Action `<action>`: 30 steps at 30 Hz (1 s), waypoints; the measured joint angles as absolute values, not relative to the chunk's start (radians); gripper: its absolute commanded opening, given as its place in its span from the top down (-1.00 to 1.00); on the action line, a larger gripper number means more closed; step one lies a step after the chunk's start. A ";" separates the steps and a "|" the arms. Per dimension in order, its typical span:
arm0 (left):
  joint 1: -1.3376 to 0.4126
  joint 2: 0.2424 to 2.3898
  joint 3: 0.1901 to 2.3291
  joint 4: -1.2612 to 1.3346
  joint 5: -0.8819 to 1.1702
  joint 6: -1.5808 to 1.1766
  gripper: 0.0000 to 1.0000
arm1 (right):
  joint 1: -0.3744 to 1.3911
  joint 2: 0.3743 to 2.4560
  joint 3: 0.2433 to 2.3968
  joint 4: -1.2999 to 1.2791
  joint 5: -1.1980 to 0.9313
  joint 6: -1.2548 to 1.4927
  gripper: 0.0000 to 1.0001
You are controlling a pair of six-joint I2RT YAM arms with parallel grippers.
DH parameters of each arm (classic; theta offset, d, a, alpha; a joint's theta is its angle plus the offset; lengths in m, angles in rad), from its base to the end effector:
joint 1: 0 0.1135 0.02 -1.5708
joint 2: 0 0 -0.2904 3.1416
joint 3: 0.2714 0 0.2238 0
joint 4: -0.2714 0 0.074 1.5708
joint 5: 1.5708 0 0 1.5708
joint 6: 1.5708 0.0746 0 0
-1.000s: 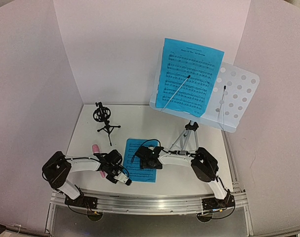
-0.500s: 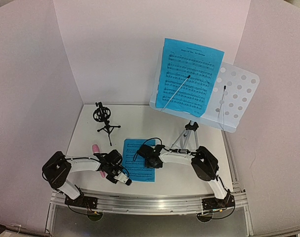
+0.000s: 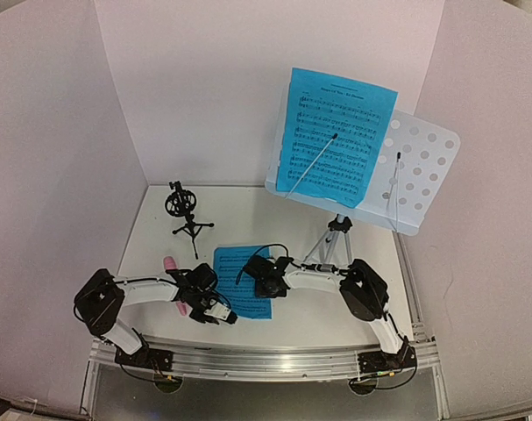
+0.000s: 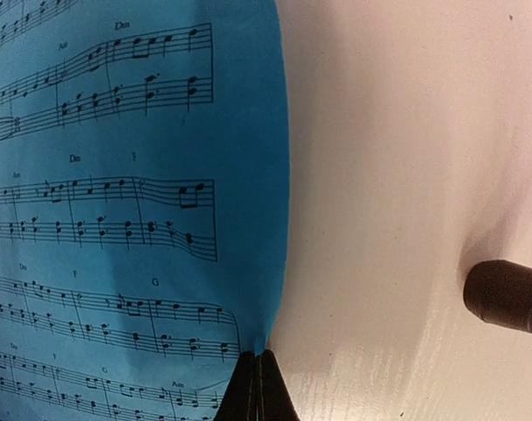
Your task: Set up the instrument practice props
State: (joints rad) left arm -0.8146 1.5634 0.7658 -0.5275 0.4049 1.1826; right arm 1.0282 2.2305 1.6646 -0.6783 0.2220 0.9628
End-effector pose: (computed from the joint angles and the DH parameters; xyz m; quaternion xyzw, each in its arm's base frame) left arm 0.1475 -0.1992 0.1532 0.8307 0.5057 -0.1742 0.1545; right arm 0.2512 0.3848 0.1390 -0.0141 0.9807 0.0761 0.1796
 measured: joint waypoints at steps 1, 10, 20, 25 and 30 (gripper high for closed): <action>-0.815 1.556 0.782 -0.544 0.416 1.163 -0.06 | 1.028 2.224 1.654 -0.660 0.215 0.951 1.00; -0.742 1.405 0.872 -0.689 0.569 1.065 -0.64 | 1.035 2.113 1.506 -0.562 0.179 0.862 1.00; -0.451 1.413 1.023 -0.834 0.782 0.912 -0.86 | 1.121 1.901 1.431 -0.538 0.201 0.653 1.00; -0.398 1.417 1.109 -0.966 0.867 0.980 -0.99 | 1.165 1.825 1.401 -0.543 0.222 0.575 1.00; -0.399 1.418 1.110 -0.968 0.878 0.952 -0.99 | 1.174 1.819 1.401 -0.549 0.232 0.486 1.00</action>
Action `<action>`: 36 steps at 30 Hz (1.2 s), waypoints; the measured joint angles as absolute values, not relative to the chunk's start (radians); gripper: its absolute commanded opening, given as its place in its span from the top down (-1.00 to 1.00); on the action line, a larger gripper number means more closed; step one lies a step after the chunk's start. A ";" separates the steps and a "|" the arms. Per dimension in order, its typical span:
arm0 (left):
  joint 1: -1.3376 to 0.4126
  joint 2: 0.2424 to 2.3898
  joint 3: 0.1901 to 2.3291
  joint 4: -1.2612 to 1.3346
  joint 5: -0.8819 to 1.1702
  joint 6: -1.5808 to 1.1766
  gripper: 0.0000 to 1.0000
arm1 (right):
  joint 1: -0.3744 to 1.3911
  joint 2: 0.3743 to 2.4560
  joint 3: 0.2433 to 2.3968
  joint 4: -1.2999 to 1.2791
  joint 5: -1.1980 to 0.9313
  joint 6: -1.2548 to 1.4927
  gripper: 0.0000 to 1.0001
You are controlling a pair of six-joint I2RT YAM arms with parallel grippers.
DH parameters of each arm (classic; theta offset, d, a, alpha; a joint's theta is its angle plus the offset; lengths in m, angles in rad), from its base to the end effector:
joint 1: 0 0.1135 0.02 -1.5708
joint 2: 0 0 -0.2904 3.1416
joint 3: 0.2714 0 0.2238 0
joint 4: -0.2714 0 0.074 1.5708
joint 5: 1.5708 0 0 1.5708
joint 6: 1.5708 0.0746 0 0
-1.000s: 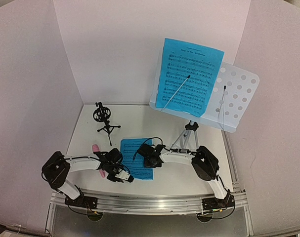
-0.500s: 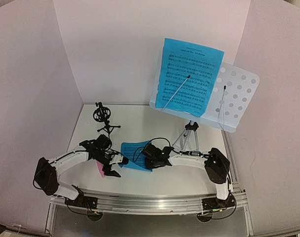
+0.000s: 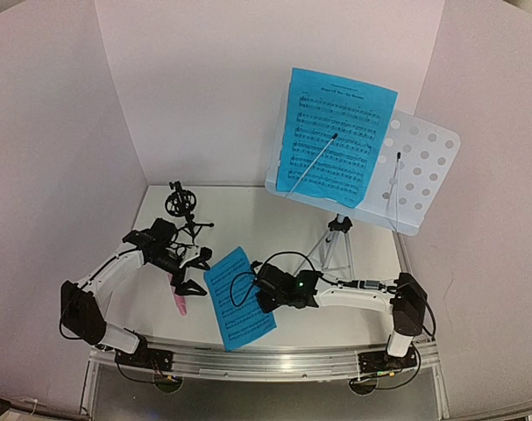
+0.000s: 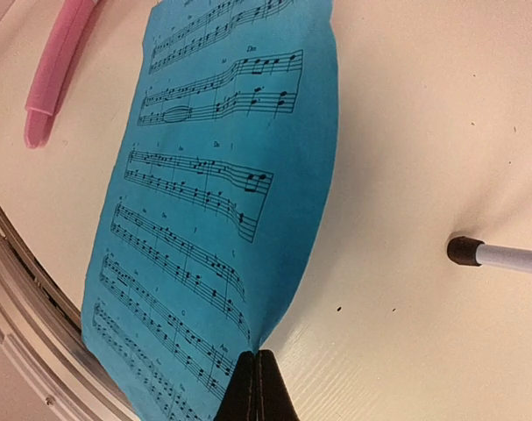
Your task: Set up the instrument practice props
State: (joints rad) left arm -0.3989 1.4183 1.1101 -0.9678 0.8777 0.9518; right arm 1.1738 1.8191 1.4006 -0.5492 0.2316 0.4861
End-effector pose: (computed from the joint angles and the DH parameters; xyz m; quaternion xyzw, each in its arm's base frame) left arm 0.1942 -0.1441 0.2759 0.6085 0.6599 -0.3680 0.2426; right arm 0.1689 0.3585 0.2414 -0.2874 0.9045 0.1432 0.2805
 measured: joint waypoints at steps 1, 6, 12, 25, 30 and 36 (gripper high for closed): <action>-0.399 1.411 1.094 -0.923 0.864 0.923 -0.99 | 1.176 1.818 1.401 -0.550 0.230 0.473 1.00; -0.398 1.367 0.999 -0.707 0.758 0.807 -0.99 | 1.193 1.784 1.401 -0.556 0.202 0.412 1.00; -0.398 1.429 1.002 -0.577 0.705 0.721 -0.99 | 1.203 1.703 1.401 -0.558 0.147 0.346 1.00; -0.398 1.485 1.160 -0.746 0.892 0.837 0.82 | 1.203 1.620 1.401 -0.561 0.100 0.248 1.00; -0.398 1.484 1.187 -0.873 0.953 0.906 1.00 | 1.203 1.612 1.400 -0.562 0.096 0.240 0.65; -0.398 1.465 1.197 -1.042 0.958 1.083 1.00 | 1.203 1.604 1.389 -0.564 0.103 0.210 -0.14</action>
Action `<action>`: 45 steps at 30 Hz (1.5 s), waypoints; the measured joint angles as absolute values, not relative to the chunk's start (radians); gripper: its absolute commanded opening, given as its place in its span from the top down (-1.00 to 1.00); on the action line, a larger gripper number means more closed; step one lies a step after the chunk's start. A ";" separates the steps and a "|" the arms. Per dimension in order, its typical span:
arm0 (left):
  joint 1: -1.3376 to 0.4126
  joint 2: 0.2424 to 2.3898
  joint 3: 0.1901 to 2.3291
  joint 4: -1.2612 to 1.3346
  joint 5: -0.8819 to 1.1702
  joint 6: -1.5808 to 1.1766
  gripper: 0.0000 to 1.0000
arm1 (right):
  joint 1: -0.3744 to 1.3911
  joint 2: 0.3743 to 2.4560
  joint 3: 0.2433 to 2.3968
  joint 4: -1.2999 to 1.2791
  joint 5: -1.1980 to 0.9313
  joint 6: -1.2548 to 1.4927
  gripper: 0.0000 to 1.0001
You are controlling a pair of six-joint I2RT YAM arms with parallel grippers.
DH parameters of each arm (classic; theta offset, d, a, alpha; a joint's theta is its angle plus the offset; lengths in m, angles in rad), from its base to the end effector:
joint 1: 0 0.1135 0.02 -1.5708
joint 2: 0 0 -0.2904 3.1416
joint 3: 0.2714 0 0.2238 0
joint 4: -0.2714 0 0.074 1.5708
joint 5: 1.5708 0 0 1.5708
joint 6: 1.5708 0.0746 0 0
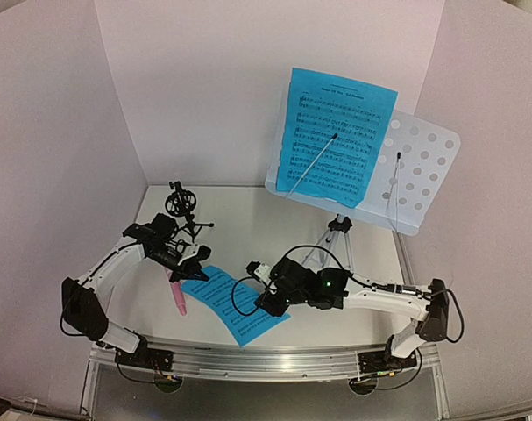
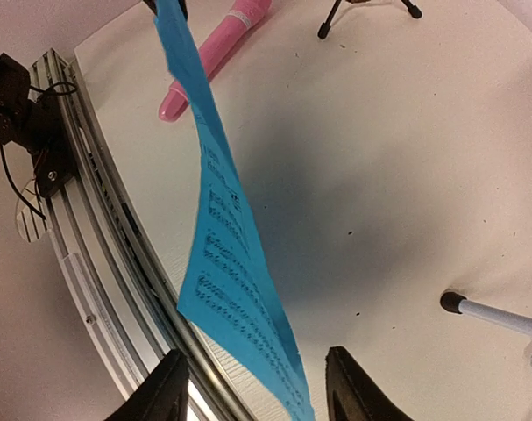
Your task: Set up the instrument practice props
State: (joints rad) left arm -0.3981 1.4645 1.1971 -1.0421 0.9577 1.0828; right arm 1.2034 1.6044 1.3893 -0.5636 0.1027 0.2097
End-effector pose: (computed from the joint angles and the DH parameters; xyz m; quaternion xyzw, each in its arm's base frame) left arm 0.2005 -0.1505 0.2902 0.6380 0.6091 -0.3915 0.2623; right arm 0.1360 0.3320 0.3122 -0.4218 0.8194 0.2141 0.3238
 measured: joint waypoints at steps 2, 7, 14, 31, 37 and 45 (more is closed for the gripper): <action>-0.398 1.453 1.212 -1.099 0.957 1.152 1.00 | 1.203 1.602 1.388 -0.565 0.104 0.189 -0.20; -0.398 1.439 1.267 -1.194 0.958 1.260 1.00 | 1.203 1.603 1.389 -0.565 0.085 0.123 -0.35; -0.400 1.439 1.303 -1.273 0.957 1.356 1.00 | 1.203 1.672 1.429 -0.569 0.109 0.021 -0.37; -0.408 1.448 1.352 -1.328 0.935 1.488 1.00 | 1.163 1.709 1.488 -0.568 0.064 -0.091 0.70; -0.408 1.451 1.356 -1.330 0.909 1.496 1.00 | 1.163 1.708 1.485 -0.568 0.037 -0.077 1.00; -0.422 1.491 1.356 -1.327 0.895 1.506 1.00 | 1.163 1.655 1.447 -0.539 0.037 -0.034 0.93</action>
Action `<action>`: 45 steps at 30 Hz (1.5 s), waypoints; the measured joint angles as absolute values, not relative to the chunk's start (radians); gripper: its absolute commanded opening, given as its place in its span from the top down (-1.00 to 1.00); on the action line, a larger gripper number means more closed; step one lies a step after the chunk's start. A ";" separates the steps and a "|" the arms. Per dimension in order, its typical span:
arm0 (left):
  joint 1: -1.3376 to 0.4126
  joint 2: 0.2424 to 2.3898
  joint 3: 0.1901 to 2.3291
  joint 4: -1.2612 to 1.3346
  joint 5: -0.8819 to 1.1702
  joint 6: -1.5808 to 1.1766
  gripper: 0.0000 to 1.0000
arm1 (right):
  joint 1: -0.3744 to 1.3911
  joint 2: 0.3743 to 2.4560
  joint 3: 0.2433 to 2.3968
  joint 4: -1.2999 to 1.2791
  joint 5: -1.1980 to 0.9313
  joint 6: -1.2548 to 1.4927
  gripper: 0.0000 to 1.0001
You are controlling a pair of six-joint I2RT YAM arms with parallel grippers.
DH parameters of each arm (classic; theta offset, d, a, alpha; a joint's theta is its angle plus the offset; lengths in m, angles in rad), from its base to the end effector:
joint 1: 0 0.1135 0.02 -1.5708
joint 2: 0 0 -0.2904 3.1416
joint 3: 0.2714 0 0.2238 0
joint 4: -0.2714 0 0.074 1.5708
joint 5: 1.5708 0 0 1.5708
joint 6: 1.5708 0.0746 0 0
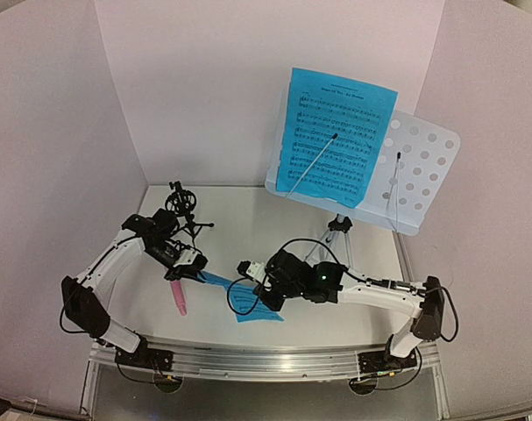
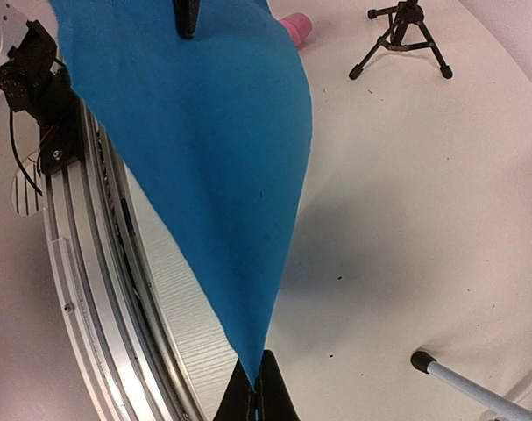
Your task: Set up the instrument practice props
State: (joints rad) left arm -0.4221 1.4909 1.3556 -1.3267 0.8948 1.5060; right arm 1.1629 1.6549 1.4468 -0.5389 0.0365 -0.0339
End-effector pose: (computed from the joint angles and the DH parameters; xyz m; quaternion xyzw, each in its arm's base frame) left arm 0.1875 -0.1480 0.3134 0.7530 0.4940 -0.3448 0.2648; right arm 0.1519 0.3448 0.3161 -0.5101 0.7611 0.2000 0.3471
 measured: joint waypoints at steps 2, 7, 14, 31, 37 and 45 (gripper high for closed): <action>-0.423 1.494 1.357 -1.327 0.892 1.504 1.00 | 1.163 1.645 1.435 -0.529 0.036 -0.019 0.72; -0.431 1.505 1.411 -1.335 0.852 1.465 1.00 | 1.163 1.642 1.430 -0.560 0.043 0.006 0.07; -0.486 1.509 1.476 -1.336 0.831 1.442 1.00 | 1.163 1.718 1.567 -0.583 0.054 -0.055 -0.15; -0.486 1.509 1.492 -1.337 0.790 1.557 1.00 | 1.151 1.754 1.639 -0.582 0.090 -0.184 -0.22; -0.487 1.511 1.533 -1.335 0.791 1.567 1.00 | 1.145 1.767 1.661 -0.581 0.054 -0.195 -0.09; -0.487 1.511 1.540 -1.336 0.791 1.563 1.00 | 1.132 1.795 1.663 -0.585 -0.021 -0.186 0.55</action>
State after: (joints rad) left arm -0.4866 1.5112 1.5401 -1.3357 0.7914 1.5629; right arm 1.1324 1.7954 1.6630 -0.5846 -0.0214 -0.1865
